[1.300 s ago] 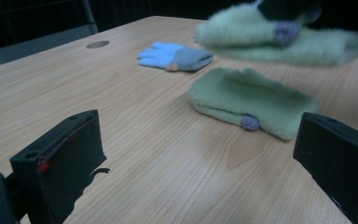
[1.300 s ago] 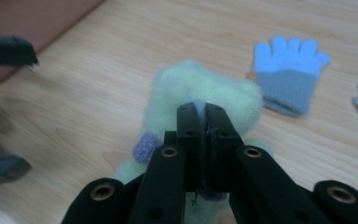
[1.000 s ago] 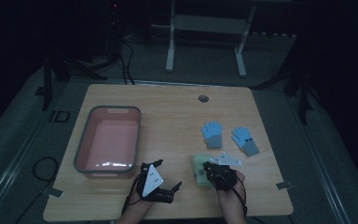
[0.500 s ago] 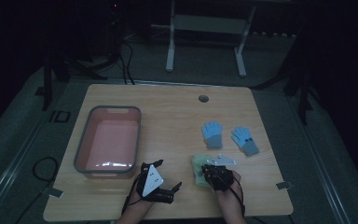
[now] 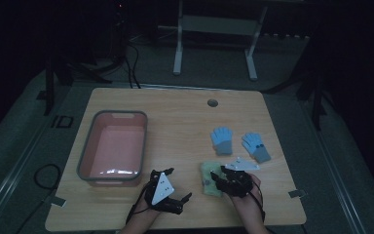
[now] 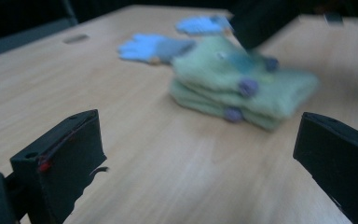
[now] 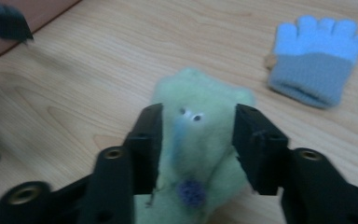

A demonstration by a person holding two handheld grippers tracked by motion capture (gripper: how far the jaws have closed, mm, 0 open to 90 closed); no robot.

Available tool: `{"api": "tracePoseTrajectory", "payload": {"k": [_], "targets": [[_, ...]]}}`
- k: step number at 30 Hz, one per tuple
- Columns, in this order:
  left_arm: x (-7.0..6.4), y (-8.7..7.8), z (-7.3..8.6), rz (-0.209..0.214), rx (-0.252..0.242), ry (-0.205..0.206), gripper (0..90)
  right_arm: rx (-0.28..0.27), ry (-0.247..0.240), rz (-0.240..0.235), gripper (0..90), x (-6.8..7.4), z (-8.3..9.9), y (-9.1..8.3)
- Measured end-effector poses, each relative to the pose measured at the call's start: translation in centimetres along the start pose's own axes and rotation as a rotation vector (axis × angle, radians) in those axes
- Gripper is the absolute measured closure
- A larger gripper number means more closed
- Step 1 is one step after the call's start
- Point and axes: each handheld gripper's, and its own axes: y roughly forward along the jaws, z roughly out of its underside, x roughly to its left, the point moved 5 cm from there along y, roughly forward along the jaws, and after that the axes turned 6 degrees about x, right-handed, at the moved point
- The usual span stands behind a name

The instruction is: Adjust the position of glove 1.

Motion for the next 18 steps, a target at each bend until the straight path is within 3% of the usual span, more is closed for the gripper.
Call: {"api": "tracePoseTrajectory", "payload": {"k": [1,3,6,11,13,15,18], "targets": [[-0.2,0.0,-0.1,0.007,0.009,0.004,1.7,-0.008,0.003,-0.021,45.1,-0.3,-0.1,-0.1],[-0.8,0.1,-0.4,0.053,0.031,-0.028,1.7,-0.028,0.004,-0.044,38.8,-0.9,-0.4,-0.2],[-1.3,0.0,-1.1,0.079,0.051,-0.051,1.7,-0.075,0.018,-0.089,32.1,-1.8,-0.9,-0.7],[-1.9,-0.3,-2.5,0.143,-0.014,-0.024,1.7,-0.109,0.008,-0.193,18.4,-2.5,-1.6,-1.0],[-2.3,-0.1,-2.9,0.166,0.0,0.007,1.7,-0.106,0.002,-0.224,13.5,-2.6,-1.7,-1.0],[-2.8,-0.1,-3.3,0.187,-0.002,0.029,1.7,-0.121,0.001,-0.239,15.3,-2.8,-1.8,-1.0],[-3.4,0.3,-3.9,0.223,0.011,0.074,1.8,-0.137,-0.053,-0.217,15.0,-3.4,-1.9,-1.0]]}}
